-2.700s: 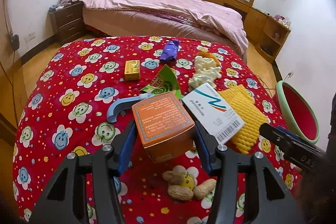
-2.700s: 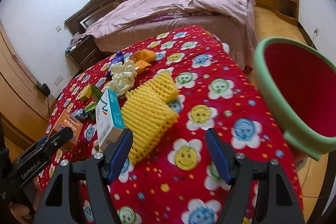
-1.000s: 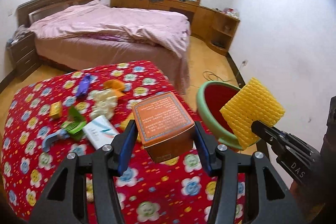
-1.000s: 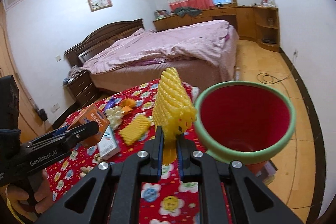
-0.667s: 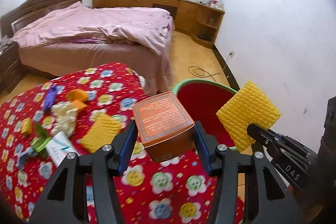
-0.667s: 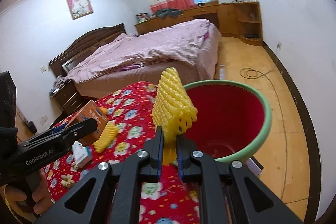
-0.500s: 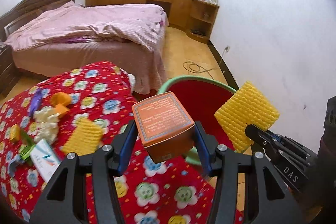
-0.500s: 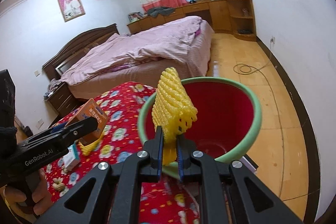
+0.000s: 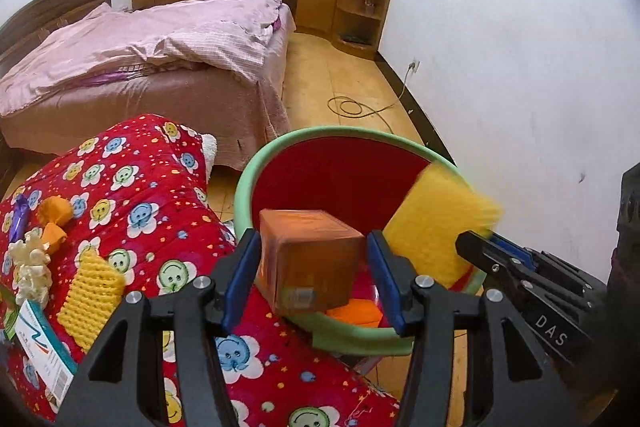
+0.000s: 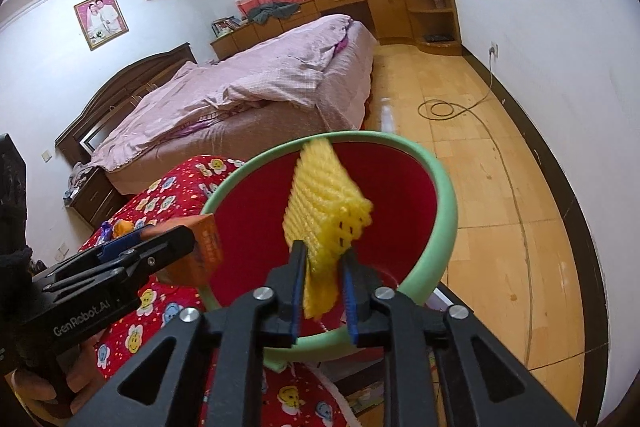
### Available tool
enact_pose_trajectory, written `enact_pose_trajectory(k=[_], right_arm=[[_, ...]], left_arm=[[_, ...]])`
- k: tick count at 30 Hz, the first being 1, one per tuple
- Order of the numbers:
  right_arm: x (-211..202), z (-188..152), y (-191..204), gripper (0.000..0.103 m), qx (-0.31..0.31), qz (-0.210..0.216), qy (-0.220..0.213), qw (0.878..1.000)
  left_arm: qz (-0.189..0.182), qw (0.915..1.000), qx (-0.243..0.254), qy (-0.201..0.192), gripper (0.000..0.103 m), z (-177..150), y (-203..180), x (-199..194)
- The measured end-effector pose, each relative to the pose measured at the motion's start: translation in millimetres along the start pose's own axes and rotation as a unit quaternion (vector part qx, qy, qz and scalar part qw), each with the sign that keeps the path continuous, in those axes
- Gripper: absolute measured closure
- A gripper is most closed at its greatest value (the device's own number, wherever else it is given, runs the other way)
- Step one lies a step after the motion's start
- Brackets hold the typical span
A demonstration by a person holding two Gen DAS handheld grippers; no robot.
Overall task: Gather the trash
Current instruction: 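Carry box and foam sleeve over the bucket and open both tools, then move both open tools back over the remaining items on the bedspread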
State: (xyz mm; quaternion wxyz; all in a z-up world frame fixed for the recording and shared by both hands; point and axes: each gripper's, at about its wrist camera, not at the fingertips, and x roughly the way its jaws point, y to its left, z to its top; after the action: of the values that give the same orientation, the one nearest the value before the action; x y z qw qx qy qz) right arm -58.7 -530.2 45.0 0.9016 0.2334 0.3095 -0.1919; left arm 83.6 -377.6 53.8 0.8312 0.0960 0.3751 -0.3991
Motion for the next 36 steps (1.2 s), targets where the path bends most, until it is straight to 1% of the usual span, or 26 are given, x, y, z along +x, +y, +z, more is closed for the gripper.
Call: enact_pose_trajectory(k=[3, 6, 16, 22, 26, 36], right_arm=[[3, 2, -3, 0.068, 0.005, -0.001, 0.001, 1.0], [3, 2, -5, 0.065, 0.01, -0.002, 0.0, 1.0], [-7, -2, 7, 0.06, 0.011, 0.003, -0.007, 1.0], [-19, -6, 17, 0.052, 0.008, 0.013, -0.014, 1.0], [-26, -11, 33, 0.047, 0.001, 0.023, -0.017, 1.0], [-34, -24, 69, 0.038, -0.017, 0.045, -0.014, 0.999]], left_arm=[[0.001, 1.0, -0.002, 0.0, 0.048, 0, 0, 1], [-0.005, 1.0, -0.008, -0.001, 0.048, 1, 2, -1], [-0.005, 0.9994, -0.032, -0.009, 0.048, -4, 19, -20], [0.008, 0.9985, -0.05, -0.024, 0.048, -9, 34, -43], [0.018, 0.9975, -0.061, -0.031, 0.048, -15, 49, -60], [0.06, 0.9925, -0.095, -0.048, 0.048, -35, 100, -99]])
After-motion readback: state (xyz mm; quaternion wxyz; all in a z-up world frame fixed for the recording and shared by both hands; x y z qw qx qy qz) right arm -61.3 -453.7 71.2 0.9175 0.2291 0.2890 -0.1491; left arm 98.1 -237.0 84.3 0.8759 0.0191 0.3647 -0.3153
